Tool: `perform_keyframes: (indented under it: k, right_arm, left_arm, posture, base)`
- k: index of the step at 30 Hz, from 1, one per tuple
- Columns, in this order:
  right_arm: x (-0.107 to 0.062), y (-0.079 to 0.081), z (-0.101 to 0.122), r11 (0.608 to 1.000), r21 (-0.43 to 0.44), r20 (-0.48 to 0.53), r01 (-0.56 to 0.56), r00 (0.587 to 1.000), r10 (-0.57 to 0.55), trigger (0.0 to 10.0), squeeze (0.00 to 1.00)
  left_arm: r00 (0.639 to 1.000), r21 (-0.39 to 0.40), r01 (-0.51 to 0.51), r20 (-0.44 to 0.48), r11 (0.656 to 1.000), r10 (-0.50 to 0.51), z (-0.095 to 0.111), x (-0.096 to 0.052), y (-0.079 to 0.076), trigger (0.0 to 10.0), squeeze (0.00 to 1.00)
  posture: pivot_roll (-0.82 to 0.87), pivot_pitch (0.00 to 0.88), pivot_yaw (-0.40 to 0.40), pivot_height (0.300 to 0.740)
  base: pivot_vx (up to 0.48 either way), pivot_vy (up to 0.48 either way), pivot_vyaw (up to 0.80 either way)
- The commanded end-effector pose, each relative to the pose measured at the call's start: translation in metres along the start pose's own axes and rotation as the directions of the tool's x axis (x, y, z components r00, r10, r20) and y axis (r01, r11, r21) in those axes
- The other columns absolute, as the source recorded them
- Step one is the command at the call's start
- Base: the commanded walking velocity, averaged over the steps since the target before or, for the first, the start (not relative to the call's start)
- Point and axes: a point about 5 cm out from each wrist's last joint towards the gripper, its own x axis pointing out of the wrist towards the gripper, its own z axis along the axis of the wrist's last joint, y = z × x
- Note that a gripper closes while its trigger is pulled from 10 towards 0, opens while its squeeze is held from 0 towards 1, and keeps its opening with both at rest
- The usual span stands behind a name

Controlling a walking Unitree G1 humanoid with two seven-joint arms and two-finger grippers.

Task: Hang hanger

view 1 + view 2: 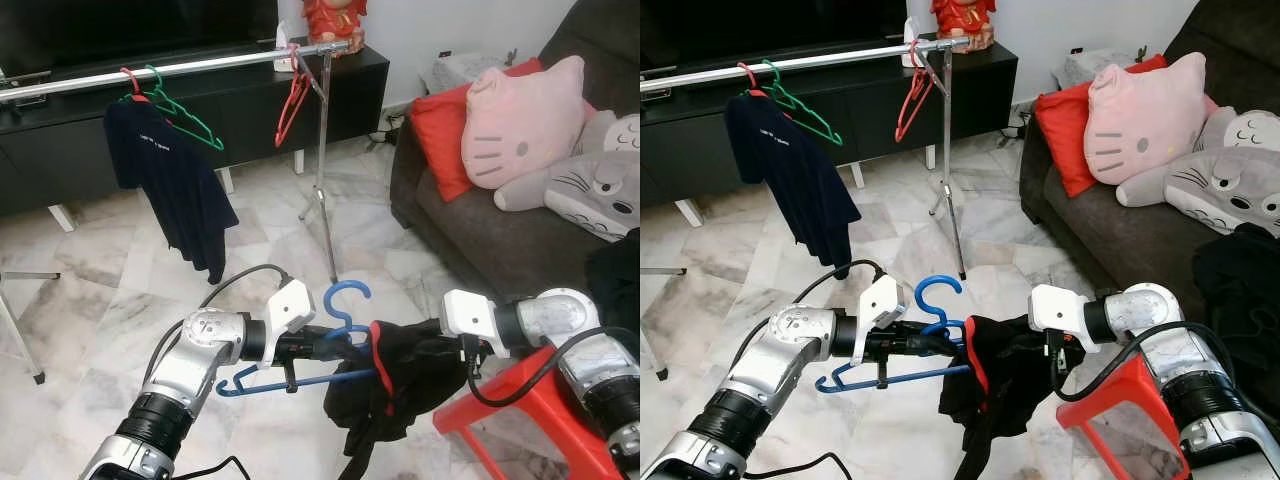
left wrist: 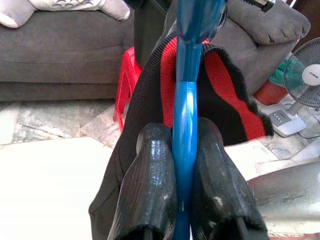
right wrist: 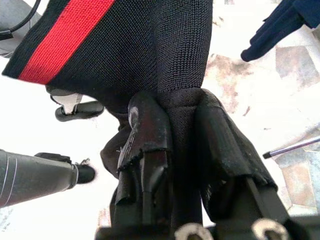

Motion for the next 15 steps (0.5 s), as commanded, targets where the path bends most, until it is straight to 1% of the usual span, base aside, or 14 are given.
perform_keyframes:
  k: [1, 10, 14, 15]
  right_arm:
    - [0.0054, 0.0023, 0.0060, 1.000, -0.012, 0.043, -0.028, 0.999, 0.028, 0.0, 0.00]
    - [0.0092, 0.0043, 0.0072, 0.999, -0.010, 0.052, -0.044, 0.998, 0.045, 0.0, 0.00]
    - [0.0108, 0.0038, 0.0080, 0.999, -0.011, 0.053, -0.043, 0.998, 0.044, 0.0, 0.00]
    - [0.0110, 0.0034, 0.0080, 0.999, -0.011, 0.052, -0.040, 0.998, 0.041, 0.0, 0.00]
  left_arm:
    - [0.999, 0.050, -0.017, 0.047, 0.999, 0.015, 0.0131, 0.0016, 0.0032, 10.0, 0.00]
    - [0.999, 0.064, -0.034, 0.044, 0.997, 0.031, 0.0150, -0.0009, 0.0064, 10.0, 0.00]
    - [0.999, 0.069, -0.039, 0.025, 0.997, 0.038, 0.0135, -0.0024, 0.0081, 10.0, 0.00]
    - [0.999, 0.068, -0.039, 0.024, 0.997, 0.038, 0.0132, -0.0026, 0.0083, 10.0, 0.55]
  posture:
    - [-0.10, 0.044, -0.051, 0.740]
    - [-0.10, 0.044, -0.051, 0.740]
    - [-0.09, 0.043, -0.050, 0.740]
    - [-0.09, 0.042, -0.049, 0.740]
  base:
    - [0.000, 0.000, 0.00]
    - [0.000, 0.000, 0.00]
    - [0.000, 0.000, 0.00]
    - [0.000, 0.000, 0.00]
